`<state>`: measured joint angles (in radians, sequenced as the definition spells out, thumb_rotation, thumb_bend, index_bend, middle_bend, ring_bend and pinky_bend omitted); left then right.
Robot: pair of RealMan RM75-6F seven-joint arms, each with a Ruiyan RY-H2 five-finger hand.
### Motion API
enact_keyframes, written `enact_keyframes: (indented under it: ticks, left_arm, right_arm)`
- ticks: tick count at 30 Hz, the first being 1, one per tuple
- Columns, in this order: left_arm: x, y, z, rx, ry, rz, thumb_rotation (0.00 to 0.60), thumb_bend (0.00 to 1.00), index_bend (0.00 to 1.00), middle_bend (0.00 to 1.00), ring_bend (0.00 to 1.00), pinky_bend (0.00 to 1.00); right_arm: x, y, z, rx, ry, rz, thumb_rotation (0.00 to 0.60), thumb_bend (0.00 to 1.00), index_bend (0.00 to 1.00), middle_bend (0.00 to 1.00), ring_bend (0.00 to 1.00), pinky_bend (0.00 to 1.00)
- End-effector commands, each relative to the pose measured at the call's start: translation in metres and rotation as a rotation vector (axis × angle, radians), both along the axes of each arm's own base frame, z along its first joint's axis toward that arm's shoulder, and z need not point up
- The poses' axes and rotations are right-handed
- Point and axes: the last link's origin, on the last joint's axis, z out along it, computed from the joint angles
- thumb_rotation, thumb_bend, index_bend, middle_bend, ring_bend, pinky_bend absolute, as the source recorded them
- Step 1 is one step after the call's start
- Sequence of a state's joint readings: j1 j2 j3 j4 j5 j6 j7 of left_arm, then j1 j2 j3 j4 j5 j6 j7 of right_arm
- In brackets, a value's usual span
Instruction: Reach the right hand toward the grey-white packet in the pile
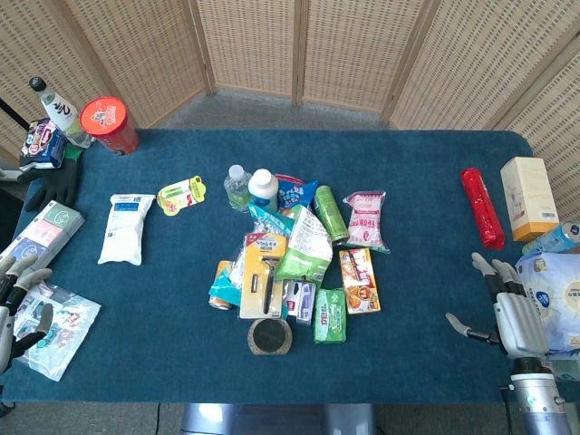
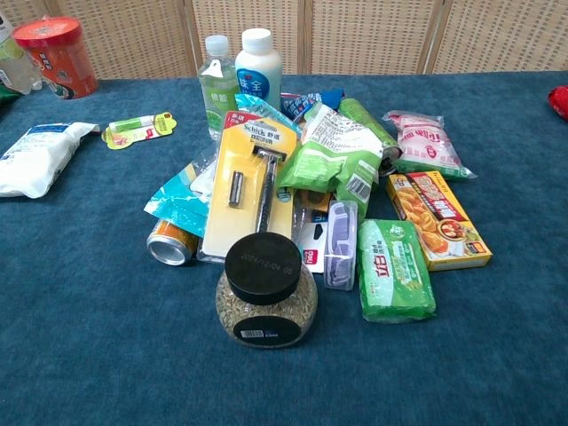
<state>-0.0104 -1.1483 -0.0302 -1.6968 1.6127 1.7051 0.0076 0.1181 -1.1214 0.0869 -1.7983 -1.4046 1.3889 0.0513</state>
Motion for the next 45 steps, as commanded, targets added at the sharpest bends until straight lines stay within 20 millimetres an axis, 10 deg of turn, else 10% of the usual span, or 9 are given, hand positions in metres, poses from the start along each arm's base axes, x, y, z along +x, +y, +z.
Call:
enact_keyframes:
  ticks: [1,17,30,45]
  left_arm:
    - [0.001,0.001,-0.002,-0.009,-0.002,-0.002,0.600,0.50,0.27,0.19,0.12,0.00]
    - [0.018,0.011,0.007,-0.030,-0.009,-0.053,0.600,0.51,0.25,0.18,0.13,0.00]
    - [0.023,0.013,0.008,-0.052,0.004,-0.054,0.600,0.50,0.24,0.16,0.09,0.00]
    - [0.022,0.010,0.011,-0.044,-0.002,-0.049,0.600,0.50,0.24,0.15,0.08,0.00]
  right_arm:
    - [0.000,-0.001,0.000,-0.001,0.005,0.000,0.448,0.22,0.00,0.16,0.00,0.00]
    - [0.037,-0.048,-0.024,0.183,-0.052,0.170,0.450,0.23,0.00,0.04,0.00,0.00]
    - [0.091,-0.115,-0.074,0.323,-0.006,0.347,0.513,0.23,0.00,0.00,0.00,0.00]
    - [0.126,-0.140,-0.132,0.449,-0.008,0.398,0.516,0.23,0.00,0.00,0.00,0.00]
